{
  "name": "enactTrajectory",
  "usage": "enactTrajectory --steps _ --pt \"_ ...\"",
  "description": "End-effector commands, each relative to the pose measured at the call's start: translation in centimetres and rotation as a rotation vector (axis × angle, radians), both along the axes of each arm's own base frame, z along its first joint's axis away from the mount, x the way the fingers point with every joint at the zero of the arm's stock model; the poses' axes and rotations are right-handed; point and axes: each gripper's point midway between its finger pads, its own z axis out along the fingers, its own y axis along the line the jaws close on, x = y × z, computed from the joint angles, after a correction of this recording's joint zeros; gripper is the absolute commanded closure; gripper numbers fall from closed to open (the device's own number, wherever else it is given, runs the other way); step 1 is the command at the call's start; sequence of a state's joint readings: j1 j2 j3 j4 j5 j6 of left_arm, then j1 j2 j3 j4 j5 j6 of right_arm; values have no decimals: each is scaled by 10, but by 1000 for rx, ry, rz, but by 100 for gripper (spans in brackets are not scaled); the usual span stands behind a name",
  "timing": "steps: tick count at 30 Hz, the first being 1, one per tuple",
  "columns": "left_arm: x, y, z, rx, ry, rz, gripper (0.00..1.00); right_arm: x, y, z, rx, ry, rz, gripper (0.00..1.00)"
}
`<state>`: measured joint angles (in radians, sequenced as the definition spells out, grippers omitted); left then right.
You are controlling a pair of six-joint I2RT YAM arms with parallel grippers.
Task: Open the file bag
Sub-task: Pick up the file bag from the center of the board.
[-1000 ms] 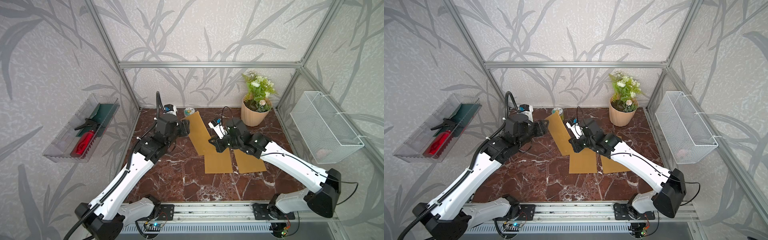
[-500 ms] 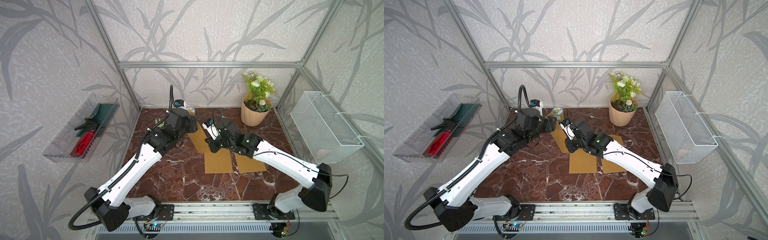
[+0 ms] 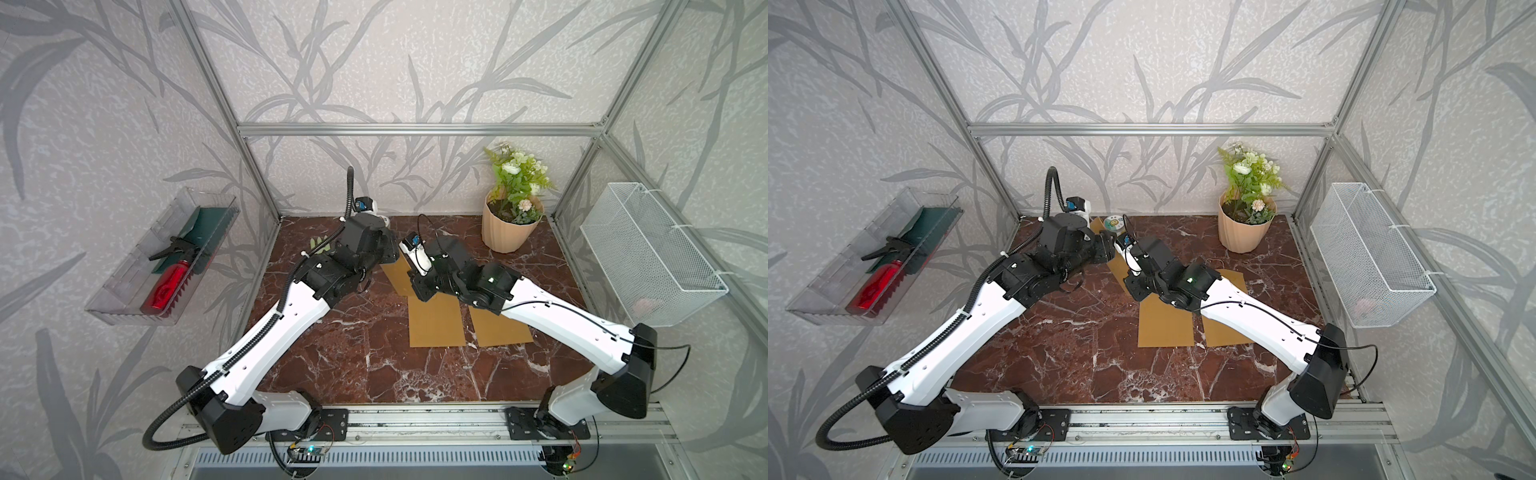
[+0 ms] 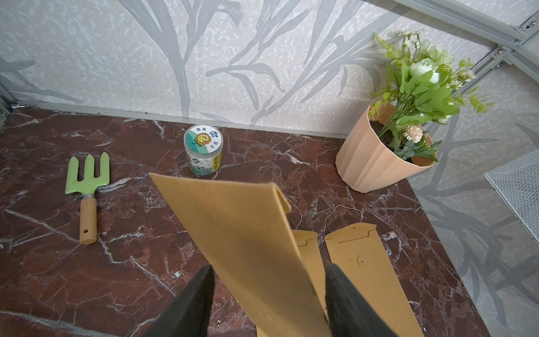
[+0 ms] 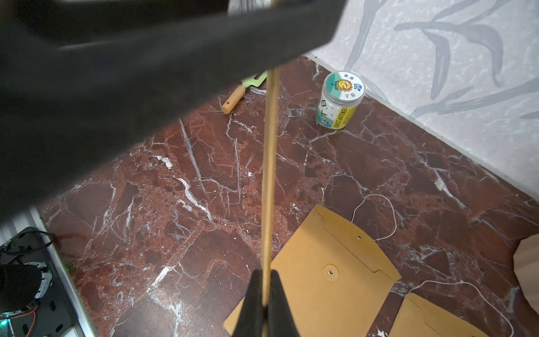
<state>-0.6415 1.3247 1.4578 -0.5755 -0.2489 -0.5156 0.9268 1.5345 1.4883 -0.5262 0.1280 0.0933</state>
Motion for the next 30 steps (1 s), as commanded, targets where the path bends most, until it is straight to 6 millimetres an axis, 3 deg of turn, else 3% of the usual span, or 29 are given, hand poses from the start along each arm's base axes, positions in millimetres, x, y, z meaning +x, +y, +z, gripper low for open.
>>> enactTrajectory --steps 1,5,17,26,30 --pt "3 2 4 5 2 32 39 3 0 2 -66 -46 -6 100" --pt "5 2 3 3 10 43 43 3 1 6 -77 -70 -14 100" --pt "6 3 3 -16 11 64 69 2 9 21 -72 -109 -3 100" --pt "8 7 8 -24 -15 90 100 -2 10 25 -52 -120 8 93" --pt "10 11 15 -35 -42 111 100 -4 12 26 -40 -112 19 86"
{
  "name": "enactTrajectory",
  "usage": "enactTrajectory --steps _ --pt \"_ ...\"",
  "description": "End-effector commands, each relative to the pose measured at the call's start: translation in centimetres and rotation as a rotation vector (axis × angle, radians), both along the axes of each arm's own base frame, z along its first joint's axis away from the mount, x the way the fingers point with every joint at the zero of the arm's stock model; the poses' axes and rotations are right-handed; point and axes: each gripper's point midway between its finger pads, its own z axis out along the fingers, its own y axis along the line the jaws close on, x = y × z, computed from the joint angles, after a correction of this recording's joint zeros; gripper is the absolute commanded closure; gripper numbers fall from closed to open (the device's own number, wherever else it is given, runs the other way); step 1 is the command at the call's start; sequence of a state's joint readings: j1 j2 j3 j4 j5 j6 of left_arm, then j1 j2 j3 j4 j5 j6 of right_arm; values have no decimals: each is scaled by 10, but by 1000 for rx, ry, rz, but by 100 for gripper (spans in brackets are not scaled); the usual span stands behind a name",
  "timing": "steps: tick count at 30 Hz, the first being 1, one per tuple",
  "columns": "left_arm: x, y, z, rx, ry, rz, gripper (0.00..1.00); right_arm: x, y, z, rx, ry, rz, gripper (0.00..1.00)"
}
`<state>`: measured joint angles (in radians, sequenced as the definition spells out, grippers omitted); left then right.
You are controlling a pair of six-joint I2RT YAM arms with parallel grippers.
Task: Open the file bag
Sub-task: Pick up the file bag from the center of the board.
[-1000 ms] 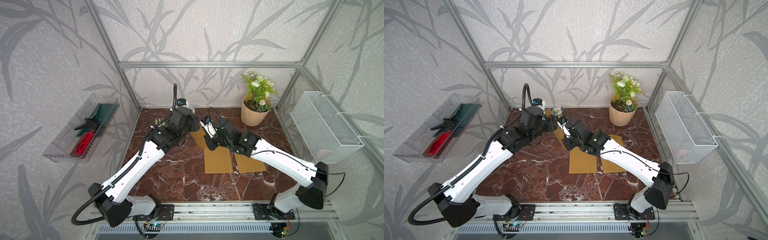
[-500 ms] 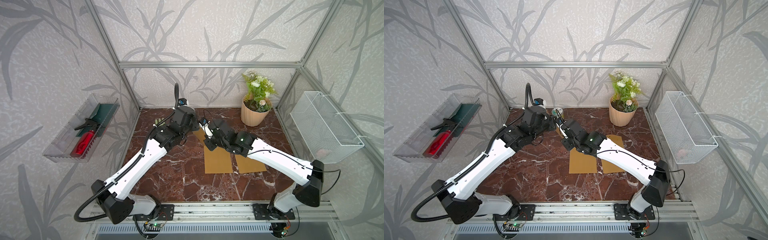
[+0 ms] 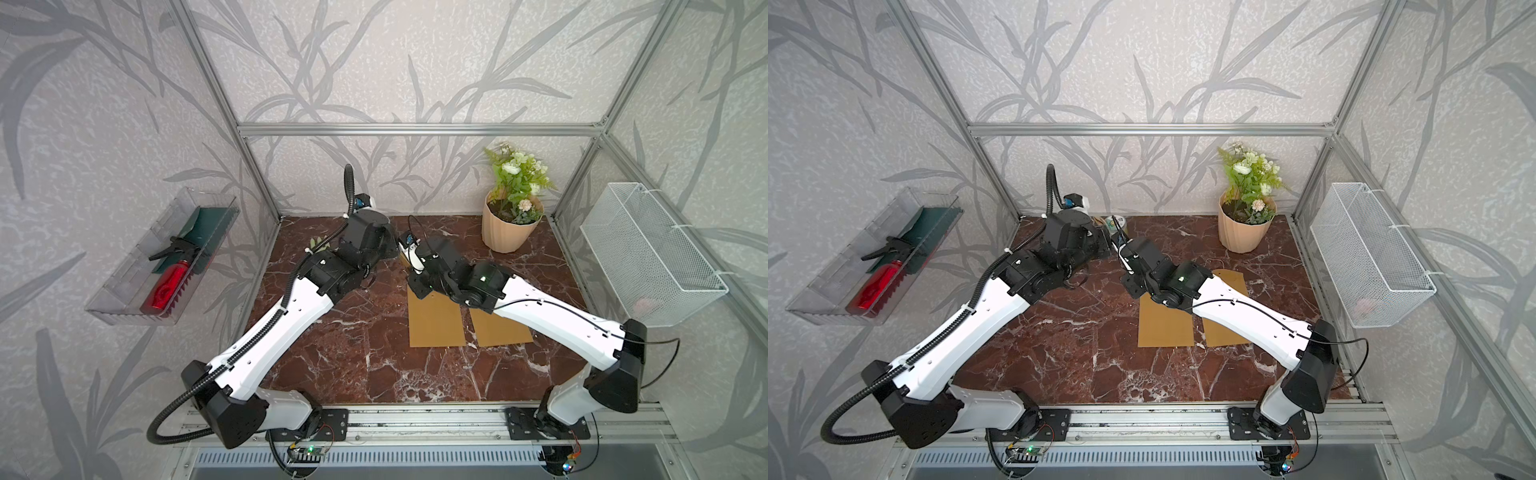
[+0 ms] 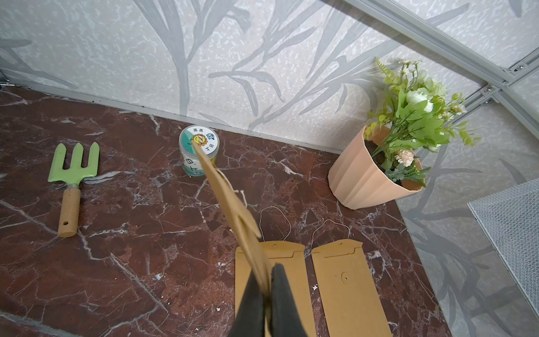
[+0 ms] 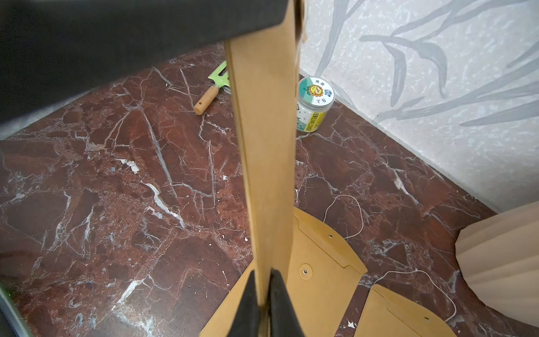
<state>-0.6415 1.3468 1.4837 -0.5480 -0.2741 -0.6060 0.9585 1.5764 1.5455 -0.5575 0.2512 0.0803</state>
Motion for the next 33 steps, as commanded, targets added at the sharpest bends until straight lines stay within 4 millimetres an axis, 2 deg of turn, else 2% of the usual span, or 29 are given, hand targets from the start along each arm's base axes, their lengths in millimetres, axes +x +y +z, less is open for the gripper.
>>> enactTrajectory --steps 1,7,11,16,20,27,33 --pt "3 14 6 50 -34 56 100 -14 11 22 26 -47 83 82" --pt "8 27 21 29 -100 94 100 -26 15 18 66 -7 129 57" --pt "10 32 32 3 -165 85 100 -38 14 14 110 26 159 47" --pt "5 30 40 -23 -248 7 100 -48 8 12 160 51 171 44" --pt "-6 26 40 -22 -293 -85 100 -47 -3 11 205 92 168 43" --pt "-33 20 39 -5 -388 -252 100 -24 -39 20 365 167 135 42" --pt "-52 6 39 -61 -432 -417 100 -5 -66 27 438 196 116 41"
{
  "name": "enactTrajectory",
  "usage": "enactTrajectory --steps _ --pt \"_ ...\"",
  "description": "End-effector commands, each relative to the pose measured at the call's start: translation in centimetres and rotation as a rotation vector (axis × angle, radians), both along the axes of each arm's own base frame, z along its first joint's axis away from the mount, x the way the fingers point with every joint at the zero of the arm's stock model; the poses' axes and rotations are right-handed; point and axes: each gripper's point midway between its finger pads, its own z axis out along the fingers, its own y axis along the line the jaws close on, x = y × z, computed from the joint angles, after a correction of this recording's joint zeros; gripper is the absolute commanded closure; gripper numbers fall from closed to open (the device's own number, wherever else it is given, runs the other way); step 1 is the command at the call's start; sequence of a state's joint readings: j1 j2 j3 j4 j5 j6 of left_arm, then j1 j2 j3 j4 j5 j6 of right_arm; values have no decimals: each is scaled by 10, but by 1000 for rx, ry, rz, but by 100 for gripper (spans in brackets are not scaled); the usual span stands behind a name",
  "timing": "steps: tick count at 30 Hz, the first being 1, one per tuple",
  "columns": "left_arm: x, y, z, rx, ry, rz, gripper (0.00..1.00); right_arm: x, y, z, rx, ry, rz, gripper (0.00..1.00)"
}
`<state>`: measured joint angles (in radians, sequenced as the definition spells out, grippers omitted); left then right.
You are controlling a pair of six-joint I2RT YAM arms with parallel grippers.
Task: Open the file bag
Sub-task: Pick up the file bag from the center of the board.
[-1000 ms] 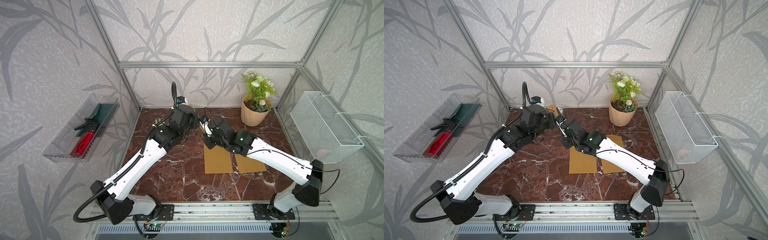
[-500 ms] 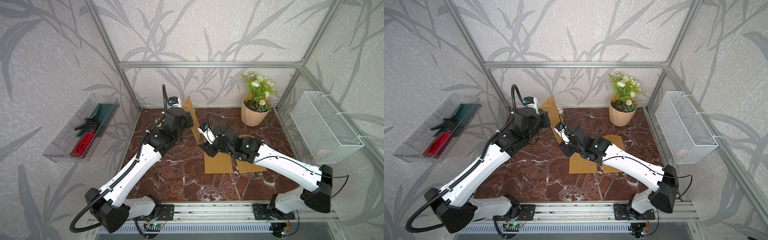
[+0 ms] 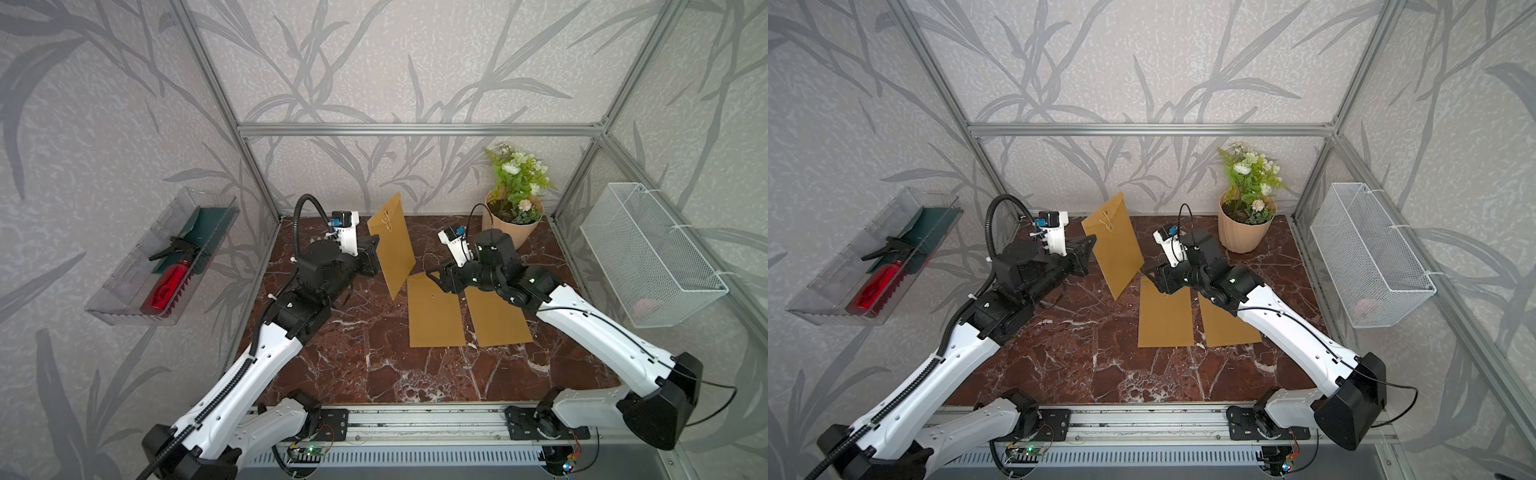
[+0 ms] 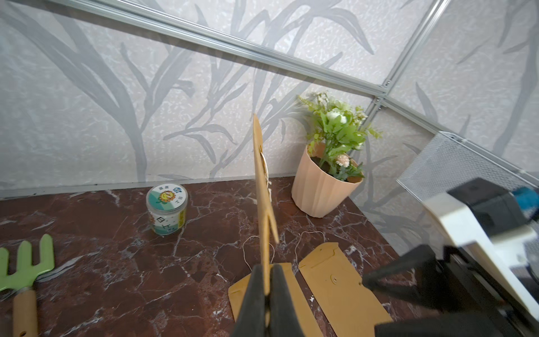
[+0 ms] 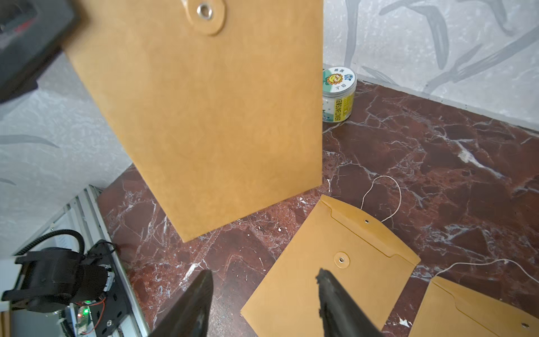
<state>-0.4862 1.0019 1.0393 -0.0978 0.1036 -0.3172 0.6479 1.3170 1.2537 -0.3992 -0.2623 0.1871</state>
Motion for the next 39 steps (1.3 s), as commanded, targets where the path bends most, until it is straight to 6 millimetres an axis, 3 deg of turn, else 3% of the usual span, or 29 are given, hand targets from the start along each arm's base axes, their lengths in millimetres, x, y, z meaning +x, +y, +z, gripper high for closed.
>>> enactTrajectory --steps 1,16,27,39 --pt "-14 -17 20 -33 -90 -152 100 -4 -1 20 103 2 58 41" --pt "-39 -50 12 -69 -89 -475 100 26 -35 34 241 24 62 37" --pt "-44 -48 9 -108 -65 -550 100 33 -45 40 313 22 101 36" --pt "-41 -49 17 -252 -90 -615 100 29 -41 38 313 19 168 36"
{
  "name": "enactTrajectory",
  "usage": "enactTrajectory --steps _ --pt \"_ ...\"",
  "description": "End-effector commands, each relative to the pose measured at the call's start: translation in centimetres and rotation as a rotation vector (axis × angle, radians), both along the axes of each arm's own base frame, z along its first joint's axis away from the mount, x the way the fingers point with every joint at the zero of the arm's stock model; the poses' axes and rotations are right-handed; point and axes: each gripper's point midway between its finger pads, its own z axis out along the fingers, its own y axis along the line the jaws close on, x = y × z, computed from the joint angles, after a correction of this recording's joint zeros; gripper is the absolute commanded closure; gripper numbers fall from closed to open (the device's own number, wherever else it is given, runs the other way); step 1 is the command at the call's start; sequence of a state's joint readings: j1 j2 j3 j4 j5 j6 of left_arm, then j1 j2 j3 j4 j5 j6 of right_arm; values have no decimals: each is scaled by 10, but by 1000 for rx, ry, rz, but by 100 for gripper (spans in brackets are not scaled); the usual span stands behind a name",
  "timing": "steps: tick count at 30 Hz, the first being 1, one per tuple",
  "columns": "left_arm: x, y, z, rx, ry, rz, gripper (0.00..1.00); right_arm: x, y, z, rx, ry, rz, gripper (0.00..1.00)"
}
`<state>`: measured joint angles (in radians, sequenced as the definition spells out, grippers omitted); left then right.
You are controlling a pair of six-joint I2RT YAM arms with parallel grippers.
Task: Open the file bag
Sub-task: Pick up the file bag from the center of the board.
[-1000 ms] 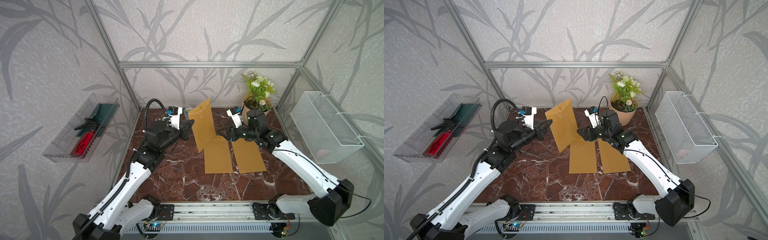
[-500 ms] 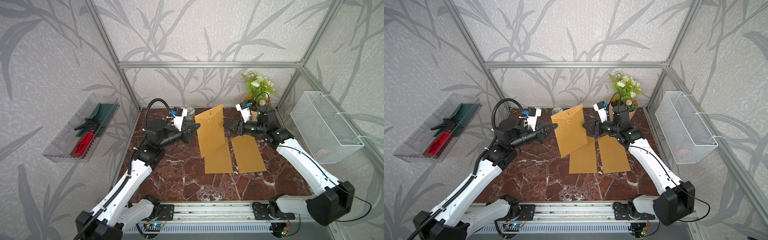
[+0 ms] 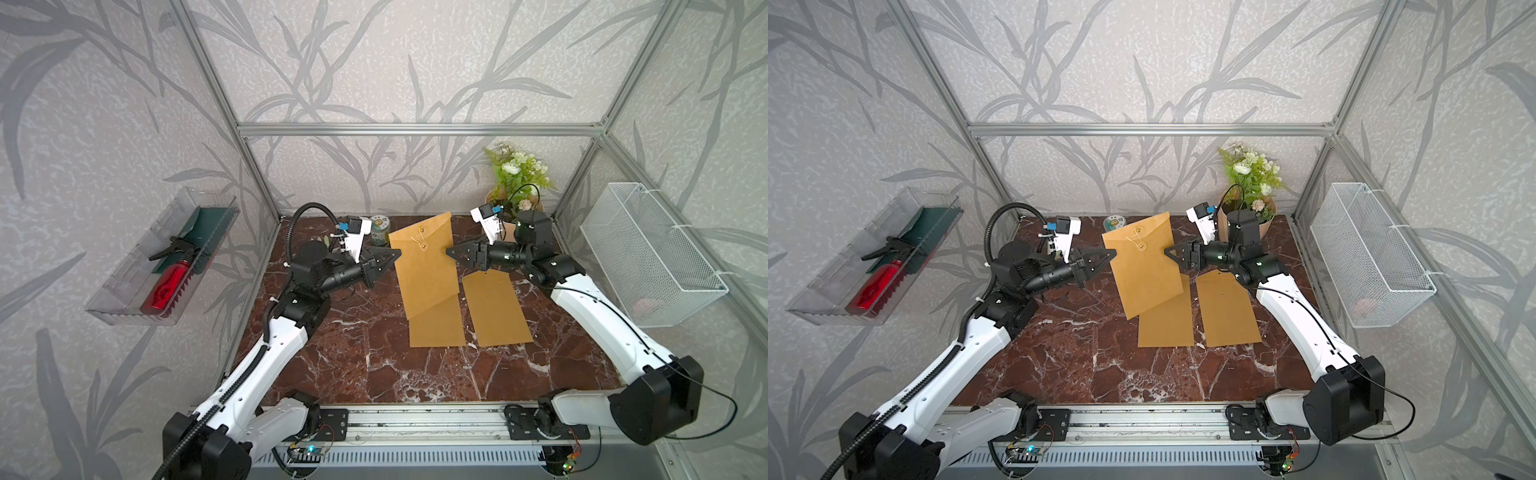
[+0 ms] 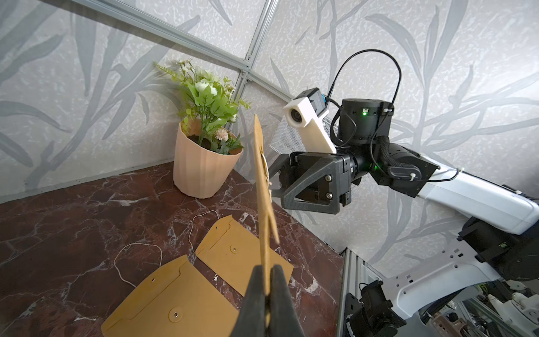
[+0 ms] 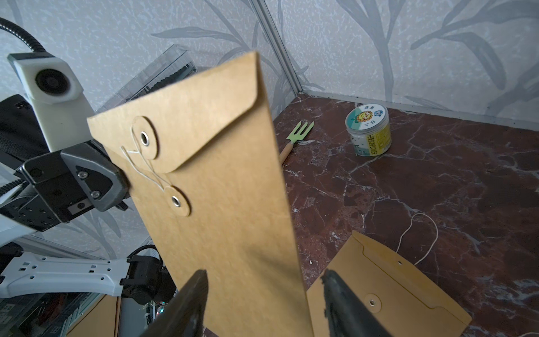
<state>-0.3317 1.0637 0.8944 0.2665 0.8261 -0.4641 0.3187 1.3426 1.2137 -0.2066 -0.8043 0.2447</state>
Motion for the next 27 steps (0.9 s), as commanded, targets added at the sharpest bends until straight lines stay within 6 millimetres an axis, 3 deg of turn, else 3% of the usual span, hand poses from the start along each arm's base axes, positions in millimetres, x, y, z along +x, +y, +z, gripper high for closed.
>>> enactTrajectory --steps 1,9,14,17,21,27 --pt "-7 -1 24 -86 -67 -58 100 -3 2 7 13 -40 36 36" --pt "3 -4 22 -140 -30 -87 100 -16 3 15 32 -63 79 37" --pt "8 -6 17 -140 -13 -86 100 -22 3 21 47 -74 99 46" --pt "12 -7 15 -139 0 -82 100 -25 3 24 53 -77 102 56" --pt "15 -7 13 -144 12 -77 100 -29 3 28 68 -78 112 81" --pt "21 -7 13 -151 26 -60 100 -31 3 32 95 -76 105 93"
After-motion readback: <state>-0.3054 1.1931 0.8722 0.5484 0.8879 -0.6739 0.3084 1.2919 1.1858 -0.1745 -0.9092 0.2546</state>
